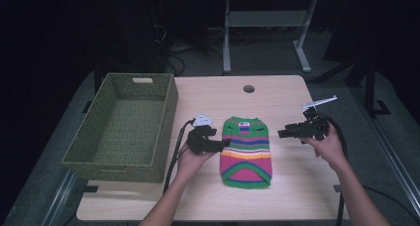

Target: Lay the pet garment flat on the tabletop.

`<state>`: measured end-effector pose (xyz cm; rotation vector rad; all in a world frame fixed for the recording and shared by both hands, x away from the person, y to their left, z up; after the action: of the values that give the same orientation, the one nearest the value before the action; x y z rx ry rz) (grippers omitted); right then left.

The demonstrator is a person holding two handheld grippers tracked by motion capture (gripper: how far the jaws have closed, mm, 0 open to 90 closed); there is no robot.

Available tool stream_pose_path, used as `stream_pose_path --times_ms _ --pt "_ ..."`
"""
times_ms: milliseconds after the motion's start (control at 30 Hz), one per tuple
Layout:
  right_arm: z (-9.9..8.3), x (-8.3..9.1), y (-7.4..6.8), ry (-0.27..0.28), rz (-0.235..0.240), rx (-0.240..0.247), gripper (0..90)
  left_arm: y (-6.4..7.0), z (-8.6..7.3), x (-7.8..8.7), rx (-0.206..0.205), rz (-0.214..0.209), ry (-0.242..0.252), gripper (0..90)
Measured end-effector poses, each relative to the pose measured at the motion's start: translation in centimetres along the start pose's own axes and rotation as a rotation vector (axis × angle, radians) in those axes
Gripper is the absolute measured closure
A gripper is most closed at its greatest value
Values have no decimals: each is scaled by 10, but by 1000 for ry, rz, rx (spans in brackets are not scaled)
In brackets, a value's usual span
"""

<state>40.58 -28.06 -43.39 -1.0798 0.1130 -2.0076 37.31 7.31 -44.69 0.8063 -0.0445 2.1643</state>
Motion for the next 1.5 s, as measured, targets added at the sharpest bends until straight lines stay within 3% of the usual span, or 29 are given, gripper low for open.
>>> stream_pose_path --times_ms 400,967,1500 --pt "-22 13 3 0 -4 -3 347 14 -3 9 -32 -24 -11 258" --pt "-50 30 -9 40 24 23 339 31 -19 22 -82 -55 -34 254" --pt "-76 35 -14 36 24 18 328 37 -33 36 -115 -61 -54 251"
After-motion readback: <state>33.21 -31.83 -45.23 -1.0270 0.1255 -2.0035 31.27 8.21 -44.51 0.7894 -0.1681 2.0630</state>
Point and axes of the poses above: each handheld gripper's, and its own axes: x roughly backward along the jaws, z roughly out of its top, y roughly to its right, the point moved 2 cm from there along -x, roughly forward along the jaws, and after that the axes turned 1 degree about z, right-handed, at the moved point
